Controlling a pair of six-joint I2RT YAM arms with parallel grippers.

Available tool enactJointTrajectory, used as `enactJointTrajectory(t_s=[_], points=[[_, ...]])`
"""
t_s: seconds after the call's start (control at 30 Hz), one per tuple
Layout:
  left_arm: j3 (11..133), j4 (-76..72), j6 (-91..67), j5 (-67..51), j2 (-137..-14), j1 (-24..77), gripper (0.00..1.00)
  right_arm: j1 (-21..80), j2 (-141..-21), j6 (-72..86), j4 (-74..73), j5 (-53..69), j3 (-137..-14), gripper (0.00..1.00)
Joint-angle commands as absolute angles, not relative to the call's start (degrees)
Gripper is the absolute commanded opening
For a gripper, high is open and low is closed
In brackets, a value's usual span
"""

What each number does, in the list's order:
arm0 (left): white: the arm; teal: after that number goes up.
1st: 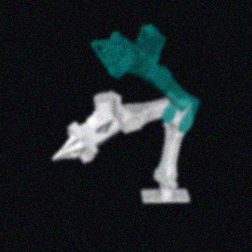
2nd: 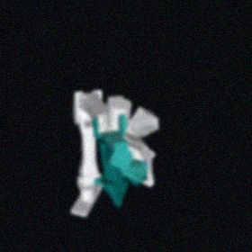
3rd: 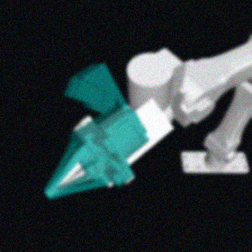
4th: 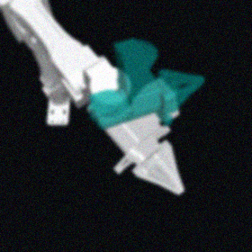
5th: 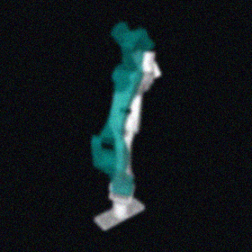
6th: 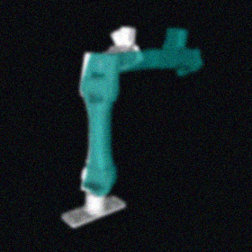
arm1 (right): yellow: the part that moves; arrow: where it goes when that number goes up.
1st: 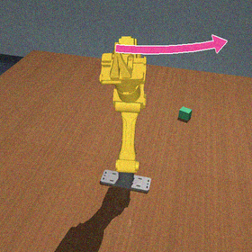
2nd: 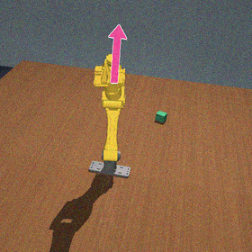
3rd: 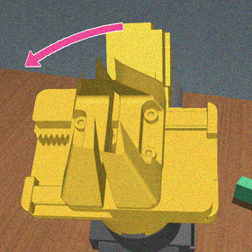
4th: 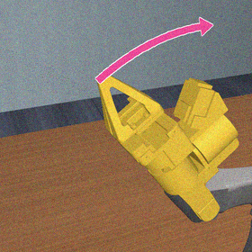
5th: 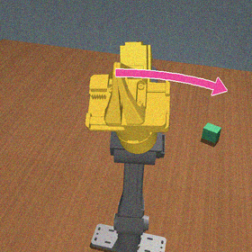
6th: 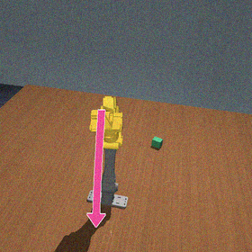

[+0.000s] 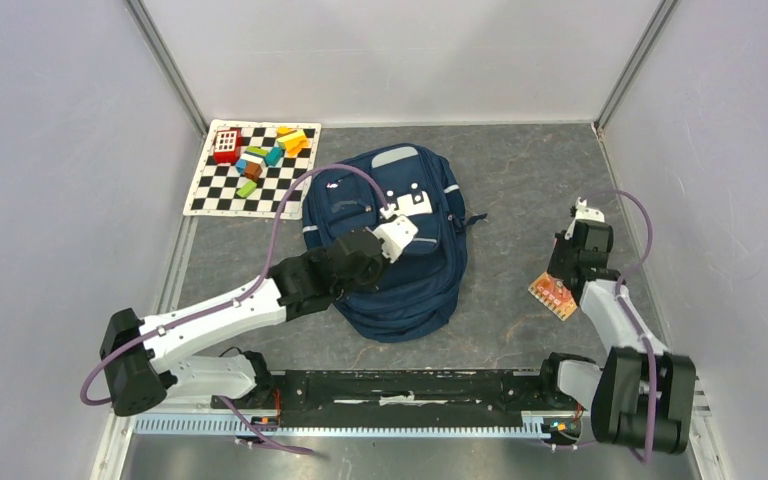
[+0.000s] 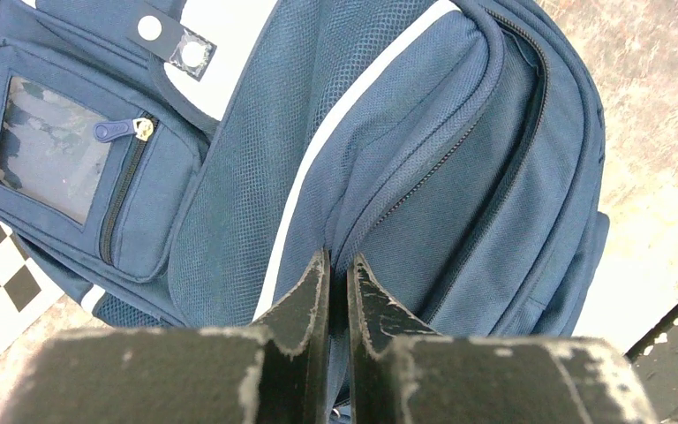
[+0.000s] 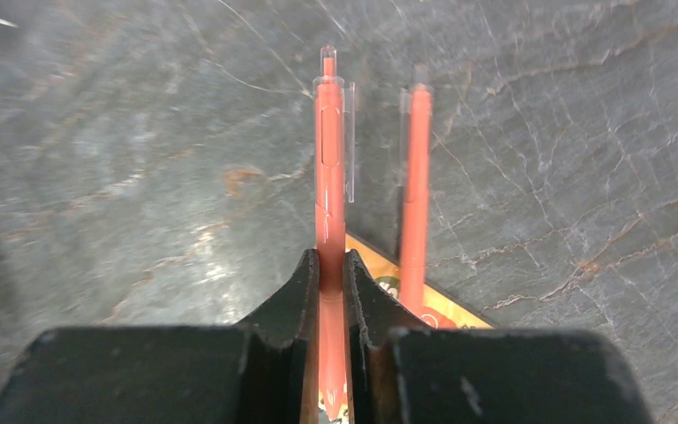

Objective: Pack the student bag
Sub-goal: Pick up the stationery from the center of the board, then place the stationery in the student bag.

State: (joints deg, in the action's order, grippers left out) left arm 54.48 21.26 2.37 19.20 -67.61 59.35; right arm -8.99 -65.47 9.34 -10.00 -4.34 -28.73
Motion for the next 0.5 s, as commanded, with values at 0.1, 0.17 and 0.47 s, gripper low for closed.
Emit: enactJointTrajectory(t_s=[0.1,0.17,0.47], points=[[57.26,16.27,-2.45,15.29,-66.0,57.61,0.02,-7.12,-55.19,10.07,-16.03,13.9,-32.5,0.0],[60.5,17.33,-3.51,13.58,-67.81,57.19,0.02,-5.13,-53.56,11.71,-17.62,18.79,-32.61,0.0],[75.86,24.01,-11.41,6.92,-82.0,52.35,0.02,8.74,-47.29,19.59,-20.07,31.36,-33.31,0.0]])
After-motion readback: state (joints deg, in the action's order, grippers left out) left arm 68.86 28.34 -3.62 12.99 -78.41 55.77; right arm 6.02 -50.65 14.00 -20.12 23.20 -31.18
